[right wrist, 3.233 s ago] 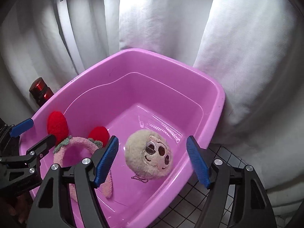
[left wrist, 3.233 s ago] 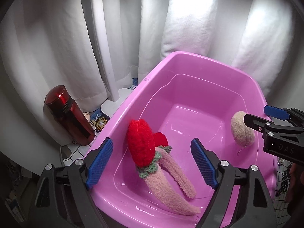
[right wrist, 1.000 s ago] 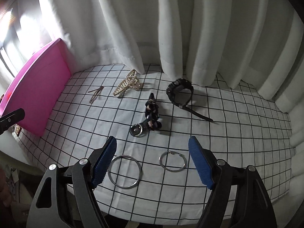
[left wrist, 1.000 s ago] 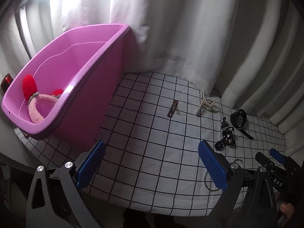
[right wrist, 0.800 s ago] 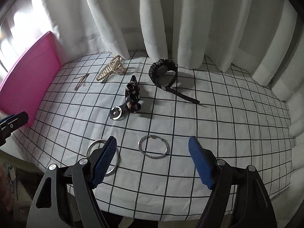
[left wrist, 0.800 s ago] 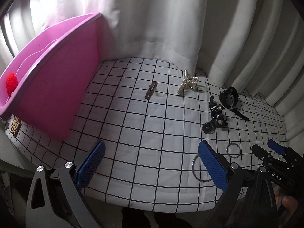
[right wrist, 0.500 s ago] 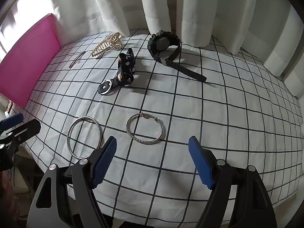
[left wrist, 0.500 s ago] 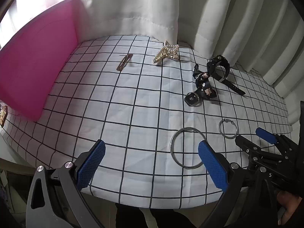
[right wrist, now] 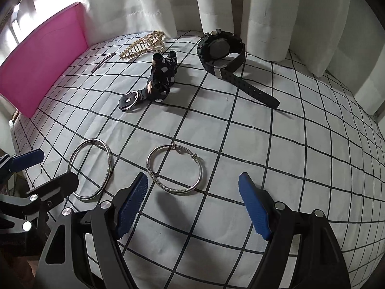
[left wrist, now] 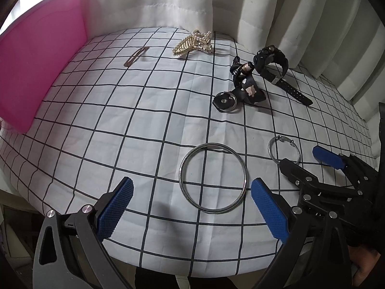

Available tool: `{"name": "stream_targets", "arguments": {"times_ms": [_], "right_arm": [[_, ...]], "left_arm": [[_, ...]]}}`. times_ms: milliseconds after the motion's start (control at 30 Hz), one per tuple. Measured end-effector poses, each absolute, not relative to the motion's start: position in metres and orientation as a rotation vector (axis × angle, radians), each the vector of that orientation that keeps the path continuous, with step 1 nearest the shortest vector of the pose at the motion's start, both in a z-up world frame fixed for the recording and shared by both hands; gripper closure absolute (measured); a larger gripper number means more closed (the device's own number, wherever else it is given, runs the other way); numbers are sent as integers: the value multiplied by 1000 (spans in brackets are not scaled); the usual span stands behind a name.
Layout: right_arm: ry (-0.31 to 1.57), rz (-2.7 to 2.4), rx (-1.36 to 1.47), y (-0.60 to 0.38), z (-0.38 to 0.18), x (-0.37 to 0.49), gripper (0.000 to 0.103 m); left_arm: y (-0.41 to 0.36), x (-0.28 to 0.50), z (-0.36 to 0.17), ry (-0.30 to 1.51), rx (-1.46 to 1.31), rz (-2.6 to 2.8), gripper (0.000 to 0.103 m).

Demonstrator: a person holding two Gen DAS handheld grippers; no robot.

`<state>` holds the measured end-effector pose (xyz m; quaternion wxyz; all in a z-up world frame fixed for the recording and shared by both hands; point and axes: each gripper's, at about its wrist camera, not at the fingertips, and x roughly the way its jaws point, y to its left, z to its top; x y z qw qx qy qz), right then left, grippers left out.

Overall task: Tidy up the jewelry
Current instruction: 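Grasp the large silver hoop with the left tool while the right tool grasps the small hoop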

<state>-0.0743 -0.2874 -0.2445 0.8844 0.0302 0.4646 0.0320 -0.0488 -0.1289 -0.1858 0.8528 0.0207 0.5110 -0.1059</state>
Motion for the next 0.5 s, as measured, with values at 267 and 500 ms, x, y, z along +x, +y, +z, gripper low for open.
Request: {"name": "stream_targets", "arguments": {"times_ms": [267,500], "right_arm": [[945,81,30,-291,-249,-70,29],[928,106,3,-292,-250,-66,29]], "left_arm": [[-137,-47,-196,1089,31,-215,7],[-140,-41,-204,1103,34,-216,7]]}}
